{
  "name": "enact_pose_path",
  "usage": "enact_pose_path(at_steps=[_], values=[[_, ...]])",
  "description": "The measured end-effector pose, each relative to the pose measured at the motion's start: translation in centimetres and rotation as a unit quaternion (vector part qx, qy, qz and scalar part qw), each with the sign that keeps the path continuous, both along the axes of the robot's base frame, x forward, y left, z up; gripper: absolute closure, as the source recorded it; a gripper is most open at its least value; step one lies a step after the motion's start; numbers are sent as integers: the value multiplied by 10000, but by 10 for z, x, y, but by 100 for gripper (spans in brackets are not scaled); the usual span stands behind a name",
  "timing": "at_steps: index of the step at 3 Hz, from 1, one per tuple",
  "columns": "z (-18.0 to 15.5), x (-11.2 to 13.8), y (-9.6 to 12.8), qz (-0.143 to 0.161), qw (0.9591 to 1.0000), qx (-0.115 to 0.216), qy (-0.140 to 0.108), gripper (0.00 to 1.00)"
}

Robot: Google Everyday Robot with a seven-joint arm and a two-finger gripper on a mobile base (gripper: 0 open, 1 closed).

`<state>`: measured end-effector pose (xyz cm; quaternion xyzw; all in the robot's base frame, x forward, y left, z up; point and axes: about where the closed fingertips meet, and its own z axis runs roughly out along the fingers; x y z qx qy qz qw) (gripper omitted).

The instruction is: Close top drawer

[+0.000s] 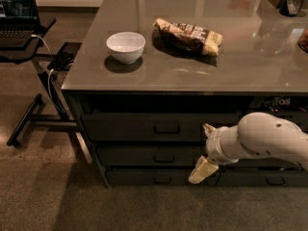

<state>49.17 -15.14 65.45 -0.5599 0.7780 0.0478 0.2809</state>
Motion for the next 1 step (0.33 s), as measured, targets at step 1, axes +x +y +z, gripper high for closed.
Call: enact_pose_path(at_steps=[1], values=[[0,0,0,0,10000,0,0,0]])
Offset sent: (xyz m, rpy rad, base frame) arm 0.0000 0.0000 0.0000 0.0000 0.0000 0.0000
